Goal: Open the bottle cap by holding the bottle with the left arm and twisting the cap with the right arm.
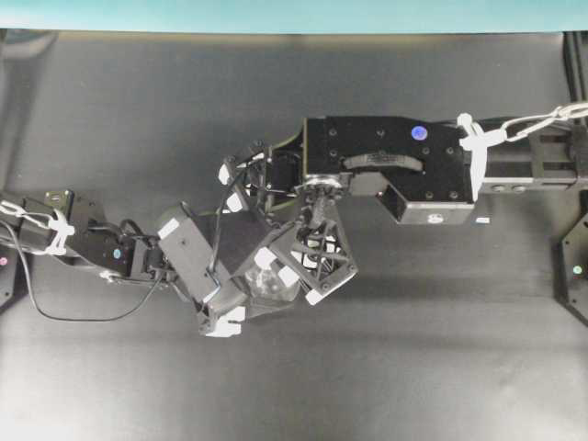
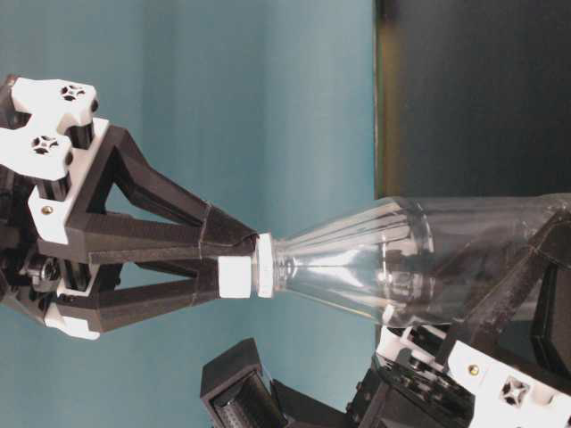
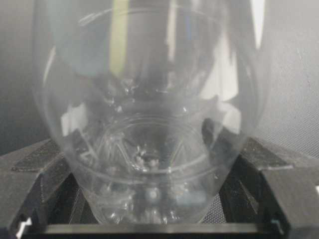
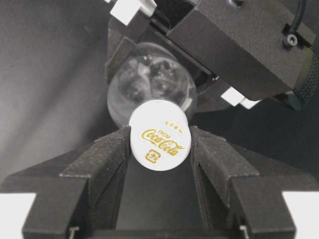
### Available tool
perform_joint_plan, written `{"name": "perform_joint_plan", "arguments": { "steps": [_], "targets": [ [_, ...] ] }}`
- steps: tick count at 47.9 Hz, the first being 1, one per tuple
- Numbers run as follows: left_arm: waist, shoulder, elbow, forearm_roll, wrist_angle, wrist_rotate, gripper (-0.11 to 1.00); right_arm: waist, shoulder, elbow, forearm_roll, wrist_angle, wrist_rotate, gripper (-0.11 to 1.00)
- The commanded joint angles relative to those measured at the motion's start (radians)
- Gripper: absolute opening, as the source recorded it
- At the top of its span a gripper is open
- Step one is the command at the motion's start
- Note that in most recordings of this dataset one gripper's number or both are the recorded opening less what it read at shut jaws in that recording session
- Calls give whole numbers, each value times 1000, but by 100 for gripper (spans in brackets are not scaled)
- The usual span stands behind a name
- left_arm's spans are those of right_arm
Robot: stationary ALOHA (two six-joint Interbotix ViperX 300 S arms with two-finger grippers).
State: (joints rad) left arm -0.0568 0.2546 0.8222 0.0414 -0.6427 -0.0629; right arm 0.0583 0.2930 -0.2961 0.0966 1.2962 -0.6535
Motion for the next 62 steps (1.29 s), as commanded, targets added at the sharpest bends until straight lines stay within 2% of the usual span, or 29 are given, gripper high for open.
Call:
{"name": "perform_joint_plan", "arguments": {
  "steps": [1,22,24,29,32,34,38,41,45,50,54,57,62],
  "targets": [
    [-3,0,-5,5,2,2,80,-12,0,8,-6,-3,-3,37],
    [-3,0,-6,5,2,0,80,-35,-37,75,-6,-8,121,37],
    [-5,0,-5,5,2,0,80,-35,-40,77,-6,-8,137,42],
    [-5,-2,-3,5,2,0,80,-35,-51,77,-6,-15,192,71],
    [-5,0,-3,5,2,0,80,-35,-63,80,-6,-20,235,82],
    [-5,0,-2,5,2,0,80,-35,-72,80,-6,-18,259,85],
    [-5,-2,2,5,2,-2,80,-37,-91,80,-6,-12,313,82],
    [-5,0,-2,5,2,0,80,-37,-104,72,-5,0,380,82],
    [-5,-2,-2,5,2,0,80,-38,-112,48,0,31,515,83],
    [-6,-2,2,5,2,-2,80,-38,-98,-21,14,109,756,83],
    [-6,-2,2,5,2,-2,80,-37,-75,-78,21,178,916,83],
    [-6,-2,2,5,2,-2,80,-34,-55,-117,31,215,996,83],
    [-6,0,0,5,2,-2,80,-18,-18,-176,31,225,1055,83]
  ]
}}
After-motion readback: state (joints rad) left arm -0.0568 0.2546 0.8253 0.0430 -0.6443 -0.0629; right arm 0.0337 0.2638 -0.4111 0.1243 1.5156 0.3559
